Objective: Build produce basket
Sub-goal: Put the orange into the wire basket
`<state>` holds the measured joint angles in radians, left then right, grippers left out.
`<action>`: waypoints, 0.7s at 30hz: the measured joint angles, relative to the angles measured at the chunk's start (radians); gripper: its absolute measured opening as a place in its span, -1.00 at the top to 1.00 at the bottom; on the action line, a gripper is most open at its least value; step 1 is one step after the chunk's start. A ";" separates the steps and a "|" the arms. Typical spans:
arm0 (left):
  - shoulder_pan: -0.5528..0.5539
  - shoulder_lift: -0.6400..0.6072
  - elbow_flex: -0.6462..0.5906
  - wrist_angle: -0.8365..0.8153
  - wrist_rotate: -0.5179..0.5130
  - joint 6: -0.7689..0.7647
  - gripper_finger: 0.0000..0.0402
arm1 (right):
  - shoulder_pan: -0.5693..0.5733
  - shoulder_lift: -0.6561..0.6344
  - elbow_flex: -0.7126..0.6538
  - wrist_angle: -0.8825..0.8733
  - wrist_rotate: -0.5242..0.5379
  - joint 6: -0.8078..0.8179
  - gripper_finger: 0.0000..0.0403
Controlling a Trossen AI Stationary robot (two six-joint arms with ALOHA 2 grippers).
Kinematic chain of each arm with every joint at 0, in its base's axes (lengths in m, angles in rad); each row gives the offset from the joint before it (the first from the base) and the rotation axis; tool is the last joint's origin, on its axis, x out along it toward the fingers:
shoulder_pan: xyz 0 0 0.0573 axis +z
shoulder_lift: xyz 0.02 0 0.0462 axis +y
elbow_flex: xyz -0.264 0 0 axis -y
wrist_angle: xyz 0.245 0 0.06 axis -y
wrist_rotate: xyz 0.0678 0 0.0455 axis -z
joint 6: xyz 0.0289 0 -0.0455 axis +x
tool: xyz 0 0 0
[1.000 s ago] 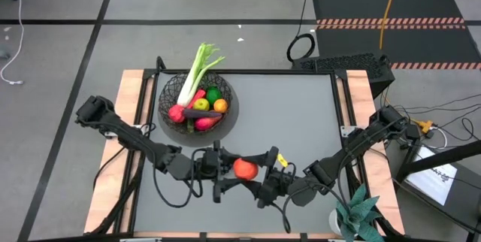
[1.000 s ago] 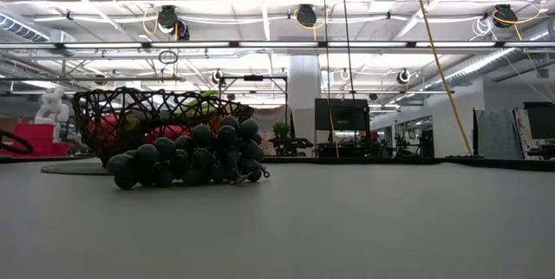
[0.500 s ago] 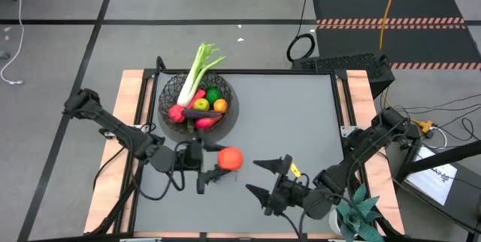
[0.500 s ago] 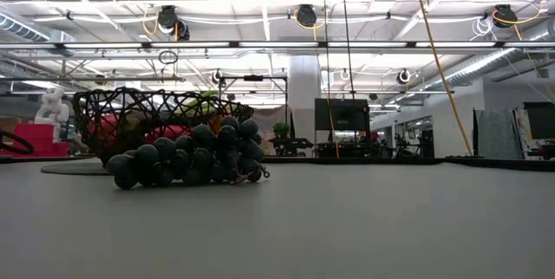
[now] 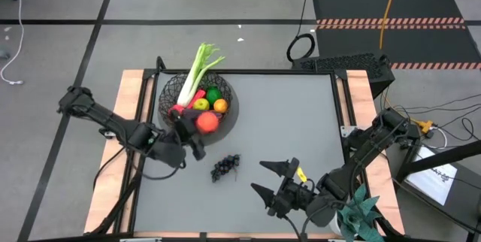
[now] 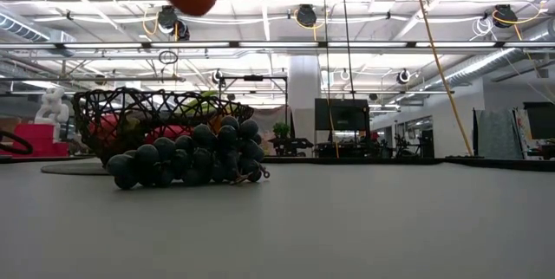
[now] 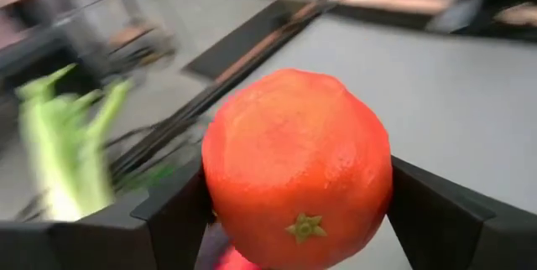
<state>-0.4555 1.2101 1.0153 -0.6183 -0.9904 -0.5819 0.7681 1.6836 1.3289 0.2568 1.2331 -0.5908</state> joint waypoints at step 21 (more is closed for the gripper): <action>0.251 0.002 -0.127 -0.536 -0.049 -0.523 -0.59 | -0.057 0.000 0.000 -0.173 -0.086 0.247 -0.96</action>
<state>-0.2045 1.2118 0.8882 -1.1542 -1.0397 -1.1053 0.7112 1.6836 1.3293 0.0840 1.1468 -0.3436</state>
